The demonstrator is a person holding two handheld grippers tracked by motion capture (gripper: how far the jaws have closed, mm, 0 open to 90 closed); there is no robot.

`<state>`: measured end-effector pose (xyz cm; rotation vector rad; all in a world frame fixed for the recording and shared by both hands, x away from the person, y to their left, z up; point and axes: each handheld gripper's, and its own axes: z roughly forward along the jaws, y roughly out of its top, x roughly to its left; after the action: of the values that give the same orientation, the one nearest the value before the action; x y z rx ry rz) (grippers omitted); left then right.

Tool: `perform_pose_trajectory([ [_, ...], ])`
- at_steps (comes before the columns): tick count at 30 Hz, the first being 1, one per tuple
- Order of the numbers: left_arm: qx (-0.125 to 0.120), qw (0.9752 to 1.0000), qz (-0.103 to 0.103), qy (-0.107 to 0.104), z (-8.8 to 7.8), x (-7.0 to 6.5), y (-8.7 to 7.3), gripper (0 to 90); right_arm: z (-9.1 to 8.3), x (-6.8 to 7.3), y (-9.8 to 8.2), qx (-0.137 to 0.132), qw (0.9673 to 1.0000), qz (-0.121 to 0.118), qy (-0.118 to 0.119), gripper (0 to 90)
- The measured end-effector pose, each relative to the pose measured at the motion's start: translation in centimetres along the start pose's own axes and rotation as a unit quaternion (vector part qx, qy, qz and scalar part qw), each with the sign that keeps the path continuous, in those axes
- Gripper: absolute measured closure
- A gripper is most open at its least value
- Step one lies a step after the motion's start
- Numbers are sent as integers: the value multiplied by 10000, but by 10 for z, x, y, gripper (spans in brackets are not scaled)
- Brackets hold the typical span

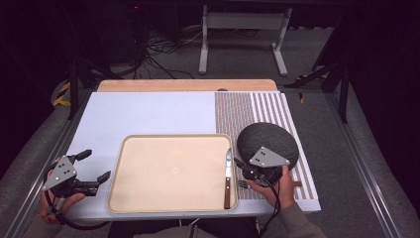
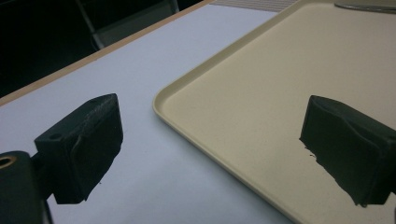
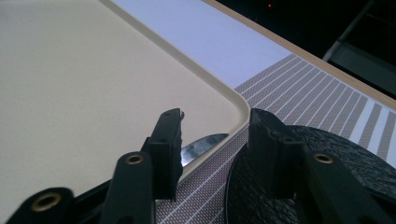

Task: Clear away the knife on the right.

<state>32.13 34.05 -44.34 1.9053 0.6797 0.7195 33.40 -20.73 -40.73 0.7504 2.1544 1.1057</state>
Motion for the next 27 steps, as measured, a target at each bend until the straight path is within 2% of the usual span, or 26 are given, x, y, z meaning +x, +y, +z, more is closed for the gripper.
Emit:
perform_pose_trajectory([
  [6,2,10000,-15,-9,0,0,0,63,-6,-5,-2,-13,9998,61,-189,448],
  [19,2,10000,-3,-12,-2,1,-1,61,-13,-10,-8,3,9993,71,-381,277],
  [27,-3,10000,-13,-32,-2,0,-1,61,-21,-13,-14,50,9985,164,-523,241],
])
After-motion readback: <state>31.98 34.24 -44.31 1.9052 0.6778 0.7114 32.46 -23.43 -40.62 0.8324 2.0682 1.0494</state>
